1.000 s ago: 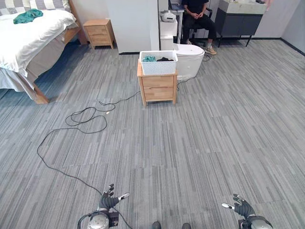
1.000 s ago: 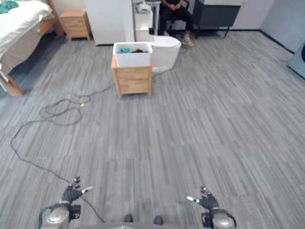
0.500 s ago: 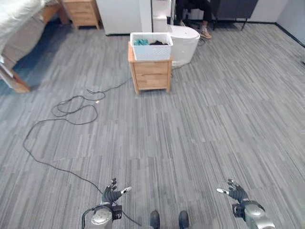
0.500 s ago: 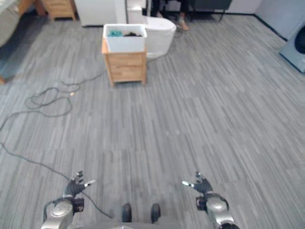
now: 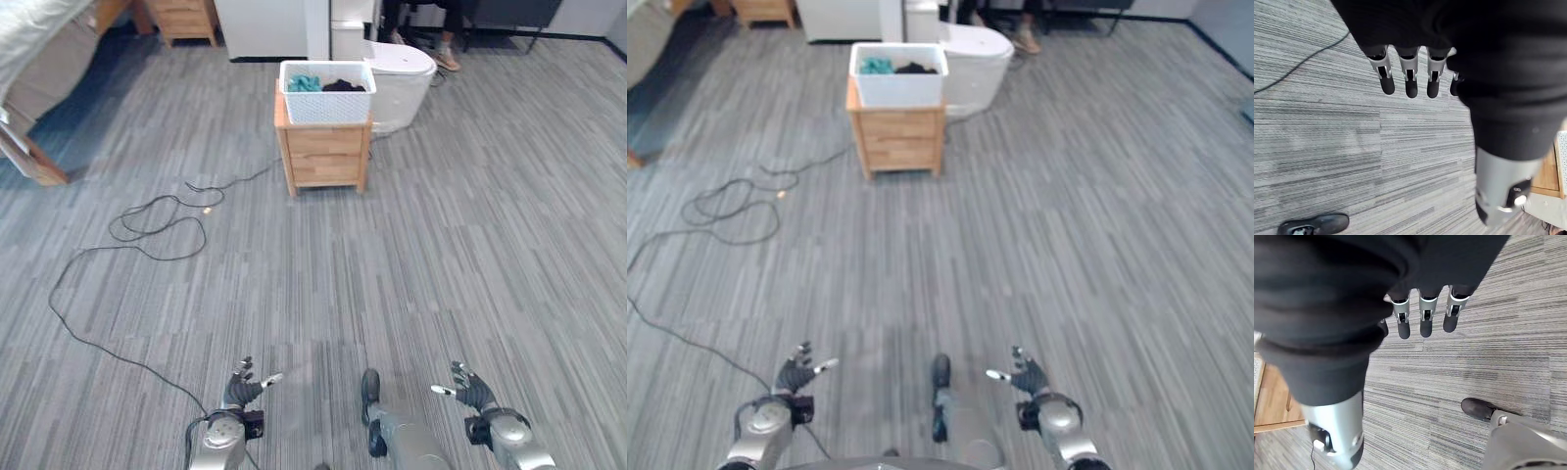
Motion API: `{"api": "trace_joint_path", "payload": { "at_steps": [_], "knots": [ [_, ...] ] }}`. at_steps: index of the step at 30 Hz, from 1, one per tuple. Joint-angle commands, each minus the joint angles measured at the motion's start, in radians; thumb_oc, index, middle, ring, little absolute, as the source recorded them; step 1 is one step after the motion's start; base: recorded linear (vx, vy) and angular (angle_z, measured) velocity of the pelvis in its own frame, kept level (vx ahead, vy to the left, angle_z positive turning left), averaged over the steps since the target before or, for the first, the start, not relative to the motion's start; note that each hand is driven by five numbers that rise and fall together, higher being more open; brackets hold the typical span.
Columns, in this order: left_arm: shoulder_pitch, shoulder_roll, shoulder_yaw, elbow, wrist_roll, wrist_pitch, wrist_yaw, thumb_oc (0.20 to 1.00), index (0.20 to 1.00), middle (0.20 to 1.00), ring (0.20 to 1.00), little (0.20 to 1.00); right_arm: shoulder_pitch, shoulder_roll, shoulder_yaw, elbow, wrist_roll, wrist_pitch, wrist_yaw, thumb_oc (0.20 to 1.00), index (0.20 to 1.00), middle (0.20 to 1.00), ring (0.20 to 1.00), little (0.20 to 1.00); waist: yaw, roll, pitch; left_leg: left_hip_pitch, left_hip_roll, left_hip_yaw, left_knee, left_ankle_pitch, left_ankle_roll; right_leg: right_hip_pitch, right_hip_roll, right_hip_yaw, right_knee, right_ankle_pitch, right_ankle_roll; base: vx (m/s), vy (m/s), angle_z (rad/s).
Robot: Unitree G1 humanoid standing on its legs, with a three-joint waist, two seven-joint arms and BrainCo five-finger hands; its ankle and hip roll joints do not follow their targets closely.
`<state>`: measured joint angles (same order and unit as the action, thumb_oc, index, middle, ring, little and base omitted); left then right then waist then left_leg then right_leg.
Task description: Grab the laundry basket,head to the washer,open it,put in the laundry and shut it.
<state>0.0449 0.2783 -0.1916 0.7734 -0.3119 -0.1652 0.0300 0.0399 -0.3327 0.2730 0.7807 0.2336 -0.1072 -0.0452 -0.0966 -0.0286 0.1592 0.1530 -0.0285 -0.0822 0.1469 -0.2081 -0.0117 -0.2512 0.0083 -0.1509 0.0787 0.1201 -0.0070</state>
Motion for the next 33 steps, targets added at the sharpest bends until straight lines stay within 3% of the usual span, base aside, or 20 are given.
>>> {"api": "trace_joint_path", "payload": {
  "at_steps": [1,3,4,5,6,7,11,12,15,18,20,25,27,33],
  "knots": [
    [-0.009,0.031,0.008,-0.031,-0.005,-0.038,-0.007,1.0,1.0,1.0,1.0,1.0,-0.047,-0.054,-0.01,-0.052,-0.027,-0.044,-0.009,1.0,1.0,1.0,1.0,1.0,-0.007,0.007,-0.032,0.022,0.016,0.025,0.065,0.182,-0.082,0.062,-0.001,0.024,-0.012,-0.119,0.08,0.19,-0.09,0.21],
    [-0.017,0.028,0.007,-0.009,-0.005,-0.038,-0.006,1.0,1.0,1.0,1.0,1.0,-0.046,-0.059,-0.01,-0.047,-0.025,-0.048,-0.012,1.0,1.0,1.0,1.0,1.0,-0.01,0.005,-0.034,-0.027,0.038,0.066,0.17,0.246,-0.108,0.103,-0.002,0.034,-0.017,-0.147,0.06,0.22,-0.103,-0.28],
    [-0.023,0.026,0.003,-0.002,-0.005,-0.038,-0.005,1.0,1.0,1.0,1.0,1.0,-0.046,-0.063,-0.01,-0.041,-0.023,-0.046,-0.013,1.0,1.0,1.0,1.0,1.0,-0.01,-0.002,-0.03,-0.063,0.047,0.098,0.213,0.245,-0.098,0.125,-0.01,0.04,-0.021,-0.162,0.053,0.26,-0.122,-0.35],
    [-0.035,0.024,-0.004,0.006,-0.004,-0.037,-0.004,1.0,1.0,1.0,1.0,1.0,-0.047,-0.066,-0.012,-0.034,-0.019,-0.045,-0.016,1.0,1.0,1.0,1.0,1.0,-0.004,-0.014,-0.019,-0.116,0.055,0.137,0.249,0.213,-0.078,0.151,-0.022,0.051,-0.028,-0.173,0.051,0.34,-0.109,-0.14],
    [-0.042,0.021,-0.012,0.003,-0.002,-0.035,-0.008,1.0,1.0,1.0,1.0,1.0,-0.038,-0.073,-0.021,-0.029,-0.011,-0.044,-0.017,1.0,1.0,1.0,1.0,1.0,0.005,-0.031,-0.014,-0.18,0.065,0.195,0.212,0.144,-0.04,0.195,-0.039,0.053,-0.045,-0.191,0.054,0.42,-0.078,-0.01],
    [-0.042,0.027,-0.017,-0.003,0.005,-0.032,-0.01,1.0,1.0,1.0,1.0,1.0,-0.032,-0.077,-0.029,-0.023,-0.011,-0.043,-0.019,1.0,1.0,1.0,1.0,1.0,0.009,-0.04,-0.009,-0.238,0.056,0.22,0.152,0.106,-0.026,0.227,-0.051,0.053,-0.055,-0.209,0.061,0.54,-0.035,0.17],
    [-0.026,0.03,-0.011,-0.005,0.018,-0.019,-0.006,1.0,1.0,1.0,1.0,1.0,-0.031,-0.072,-0.039,-0.002,-0.014,-0.034,-0.025,1.0,1.0,1.0,1.0,1.0,0.051,-0.016,-0.007,-0.382,0.06,0.292,-0.101,0.28,-0.049,0.353,-0.012,0.097,-0.074,-0.262,0.067,0.5,0.065,-0.24],
    [-0.012,0.024,-0.001,0.005,0.019,-0.019,-0.008,1.0,1.0,1.0,1.0,1.0,-0.03,-0.067,-0.038,0.0,-0.025,-0.03,-0.019,1.0,1.0,1.0,1.0,1.0,0.061,-0.008,-0.022,-0.366,0.069,0.307,-0.137,0.289,-0.047,0.386,-0.011,0.118,-0.066,-0.277,0.076,0.75,0.262,-1.2],
    [0.001,0.027,0.009,0.014,0.034,-0.019,-0.007,1.0,1.0,1.0,1.0,1.0,-0.029,-0.06,-0.031,-0.007,-0.05,-0.028,-0.015,1.0,1.0,1.0,1.0,1.0,0.069,-0.018,-0.054,-0.342,0.055,0.301,-0.105,0.272,-0.025,0.405,-0.041,0.144,-0.046,-0.285,0.093,0.44,0.197,-1.05],
    [0.001,0.04,0.012,0.016,0.041,-0.015,-0.005,1.0,1.0,1.0,1.0,1.0,-0.045,-0.04,-0.01,-0.035,-0.066,-0.026,-0.003,1.0,1.0,1.0,1.0,1.0,0.086,-0.048,-0.064,-0.304,0.029,0.322,-0.056,0.197,0.022,0.374,-0.101,0.173,0.092,-0.212,0.146,0.35,0.187,-0.56],
    [-0.017,0.045,0.012,0.02,0.04,-0.017,0.008,1.0,1.0,1.0,1.0,1.0,-0.077,-0.031,0.008,-0.05,-0.065,-0.03,-0.005,1.0,1.0,1.0,1.0,1.0,0.087,-0.043,-0.048,-0.252,0.016,0.318,-0.054,0.159,0.047,0.277,-0.107,0.172,0.217,-0.14,0.165,0.24,0.123,0.04],
    [-0.024,0.05,0.009,0.028,0.036,-0.017,0.007,1.0,1.0,1.0,1.0,1.0,-0.083,-0.031,0.022,-0.062,-0.062,-0.026,0.001,1.0,1.0,1.0,1.0,1.0,0.058,-0.017,-0.03,-0.166,0.014,0.282,-0.1,0.132,0.052,0.138,-0.065,0.137,0.168,-0.165,0.14,0.23,0.05,0.36],
    [-0.025,0.046,0.005,0.033,0.043,-0.015,0.008,1.0,1.0,1.0,1.0,1.0,-0.083,-0.032,0.028,-0.061,-0.057,-0.025,0.001,1.0,1.0,1.0,1.0,1.0,0.028,-0.018,-0.005,-0.102,-0.001,0.252,-0.109,0.101,0.051,0.081,-0.044,0.098,0.079,-0.15,0.138,0.35,-0.014,0.38],
    [-0.013,0.033,0.007,0.036,0.056,-0.015,-0.002,1.0,1.0,1.0,1.0,1.0,-0.064,-0.034,0.02,-0.05,-0.07,-0.022,0.004,1.0,1.0,1.0,1.0,1.0,0.004,-0.019,0.002,-0.006,-0.013,0.196,-0.114,0.043,0.032,0.018,-0.059,0.011,-0.017,-0.099,0.151,0.33,-0.109,0.51]
  ]
}}
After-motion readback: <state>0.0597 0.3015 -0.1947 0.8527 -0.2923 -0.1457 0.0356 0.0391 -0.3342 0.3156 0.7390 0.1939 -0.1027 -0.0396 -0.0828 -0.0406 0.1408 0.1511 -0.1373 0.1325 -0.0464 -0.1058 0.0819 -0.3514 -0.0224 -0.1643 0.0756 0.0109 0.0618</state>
